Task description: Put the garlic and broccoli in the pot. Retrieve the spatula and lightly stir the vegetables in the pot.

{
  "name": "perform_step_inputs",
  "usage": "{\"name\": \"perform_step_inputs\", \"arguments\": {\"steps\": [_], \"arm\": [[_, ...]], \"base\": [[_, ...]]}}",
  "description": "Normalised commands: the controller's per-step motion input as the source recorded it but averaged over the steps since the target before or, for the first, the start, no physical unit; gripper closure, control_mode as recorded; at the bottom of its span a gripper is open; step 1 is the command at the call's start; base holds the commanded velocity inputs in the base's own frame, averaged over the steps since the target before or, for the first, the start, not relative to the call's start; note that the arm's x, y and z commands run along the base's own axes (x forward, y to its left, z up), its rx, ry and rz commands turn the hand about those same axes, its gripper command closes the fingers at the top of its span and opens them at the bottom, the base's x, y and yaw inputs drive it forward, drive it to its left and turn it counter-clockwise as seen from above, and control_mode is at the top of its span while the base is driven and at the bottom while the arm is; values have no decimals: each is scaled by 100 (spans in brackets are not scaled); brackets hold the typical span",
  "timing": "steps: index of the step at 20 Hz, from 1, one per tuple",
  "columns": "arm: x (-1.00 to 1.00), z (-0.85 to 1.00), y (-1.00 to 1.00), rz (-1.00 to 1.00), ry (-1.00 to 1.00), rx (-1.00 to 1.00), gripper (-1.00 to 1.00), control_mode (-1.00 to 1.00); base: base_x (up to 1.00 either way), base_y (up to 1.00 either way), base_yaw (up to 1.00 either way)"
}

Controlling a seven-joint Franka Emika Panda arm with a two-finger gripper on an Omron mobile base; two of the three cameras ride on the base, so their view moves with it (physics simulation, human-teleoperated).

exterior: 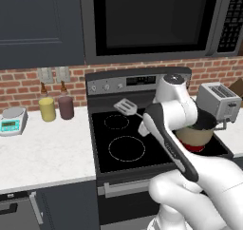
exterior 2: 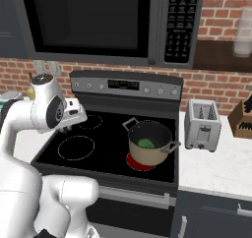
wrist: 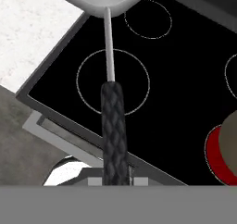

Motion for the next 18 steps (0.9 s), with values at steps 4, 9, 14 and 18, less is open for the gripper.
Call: {"name": "perform_step_inputs", "arguments": {"steps": [4,9,14,18], "arm": [[6,25,-100,-2,0,-2,100,-100],[42,0,-100,-3,0,0,100,-100],[47,-3,-100,0,-2,0,100,-100],[41,-2,-76,0,0,0,100,-100]], "base": [[0,0,0],[0,0,0],[0,0,0],[0,0,0]]}}
